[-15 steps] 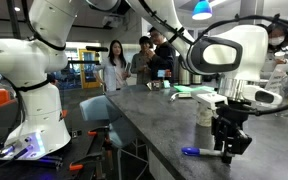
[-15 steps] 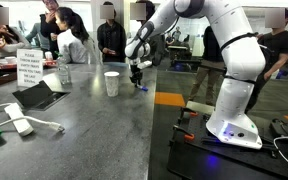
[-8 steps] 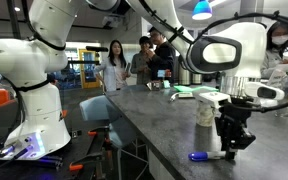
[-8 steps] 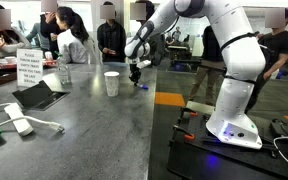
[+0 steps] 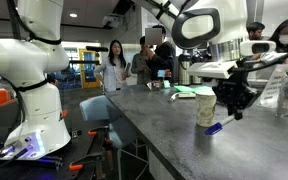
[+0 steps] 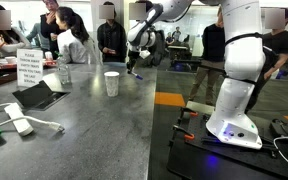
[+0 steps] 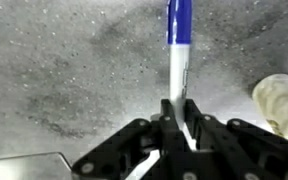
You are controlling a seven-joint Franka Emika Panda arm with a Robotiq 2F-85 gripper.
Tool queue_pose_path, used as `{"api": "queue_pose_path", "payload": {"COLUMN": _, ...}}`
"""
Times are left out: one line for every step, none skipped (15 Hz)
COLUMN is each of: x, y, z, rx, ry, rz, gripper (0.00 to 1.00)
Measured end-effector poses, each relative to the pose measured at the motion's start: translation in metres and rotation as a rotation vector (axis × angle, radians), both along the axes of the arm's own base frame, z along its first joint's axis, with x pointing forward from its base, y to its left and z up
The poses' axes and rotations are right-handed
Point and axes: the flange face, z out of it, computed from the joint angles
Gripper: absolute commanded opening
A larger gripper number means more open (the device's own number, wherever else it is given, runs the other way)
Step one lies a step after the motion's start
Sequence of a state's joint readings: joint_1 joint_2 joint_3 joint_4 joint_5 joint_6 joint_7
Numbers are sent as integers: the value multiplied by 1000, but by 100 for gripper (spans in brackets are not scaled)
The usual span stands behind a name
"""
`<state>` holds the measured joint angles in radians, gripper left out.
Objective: Place the blue marker inside the cup
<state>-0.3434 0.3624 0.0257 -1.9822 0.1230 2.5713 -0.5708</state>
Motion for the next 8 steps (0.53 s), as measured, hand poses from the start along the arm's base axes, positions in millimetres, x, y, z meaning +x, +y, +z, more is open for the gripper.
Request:
{"api": "queue_pose_path", "payload": {"x": -4, "y": 5, "z": 11, "rx": 18, "ry": -29, "rz": 44, "gripper": 5}}
{"api": "queue_pose_path", "payload": {"x": -8, "y": 9, "z": 23, "rx": 38, "ry": -61, "rz": 91, "gripper": 5}}
{"api": "queue_pose_path", "payload": {"x": -11, "y": 11, "z": 34, "rx": 54, "ry": -95, "rz": 136, "gripper": 5}}
{"api": "queue_pose_path", "payload": {"x": -13, "y": 12, "z": 43, "rx": 68, "ry": -132, "rz": 181, "gripper": 5}}
{"api": "queue_pose_path", "payload": {"x": -14, "y": 11, "z": 50, "rx": 82, "ry": -171, "rz": 223, "gripper": 5}}
{"api": "queue_pose_path", "payload": {"x": -16, "y": 10, "z": 56, "rx": 97, "ry": -210, "rz": 266, "gripper": 5}}
{"api": "queue_pose_path", "payload": {"x": -18, "y": 8, "z": 61, "rx": 112, "ry": -249, "rz": 310, "gripper": 5}}
{"api": "queue_pose_path", "payload": {"x": -19, "y": 8, "z": 63, "rx": 128, "ry": -282, "rz": 353, "gripper": 5}}
